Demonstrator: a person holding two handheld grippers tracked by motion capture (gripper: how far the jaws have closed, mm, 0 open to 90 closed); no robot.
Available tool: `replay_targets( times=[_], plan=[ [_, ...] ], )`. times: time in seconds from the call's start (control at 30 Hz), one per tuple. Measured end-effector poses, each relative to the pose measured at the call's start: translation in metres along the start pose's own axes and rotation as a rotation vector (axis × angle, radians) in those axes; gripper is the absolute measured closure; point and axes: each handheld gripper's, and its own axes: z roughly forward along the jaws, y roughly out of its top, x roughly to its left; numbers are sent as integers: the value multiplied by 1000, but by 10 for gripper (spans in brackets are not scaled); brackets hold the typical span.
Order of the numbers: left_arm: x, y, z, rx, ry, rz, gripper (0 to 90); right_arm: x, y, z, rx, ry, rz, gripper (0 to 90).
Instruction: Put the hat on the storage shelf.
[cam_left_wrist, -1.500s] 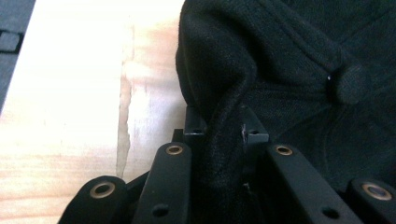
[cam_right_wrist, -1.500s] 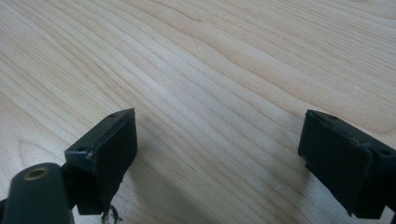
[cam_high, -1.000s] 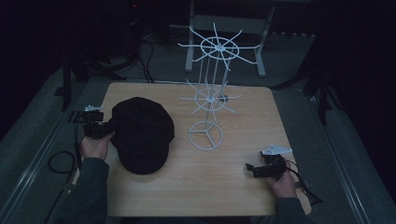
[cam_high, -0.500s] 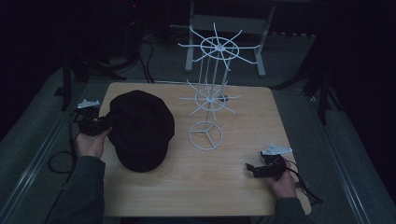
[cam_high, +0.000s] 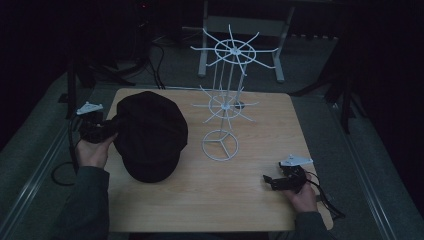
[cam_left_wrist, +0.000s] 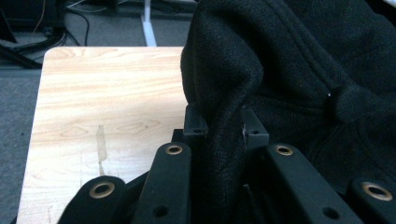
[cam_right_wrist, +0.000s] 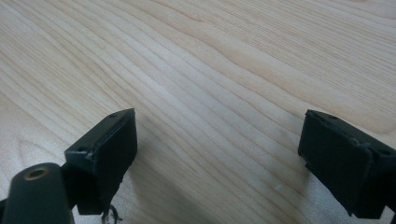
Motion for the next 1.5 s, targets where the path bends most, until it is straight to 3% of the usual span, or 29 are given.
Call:
replay_targets(
  times=[0.87,1.03,1.3,1.5],
  plan=[
    [-10,24,-26,-102,-122,69,789,0,0,0,0,-1,-4,116],
    [-10,27,-32,-126,-158,59,789,0,0,0,-2,-1,-3,116],
    [-13,35,-40,-156,-173,72,789,0,0,0,-2,-1,-2,116],
    [-16,39,-44,-192,-217,65,788,0,0,0,-3,-1,-1,116]
  ],
)
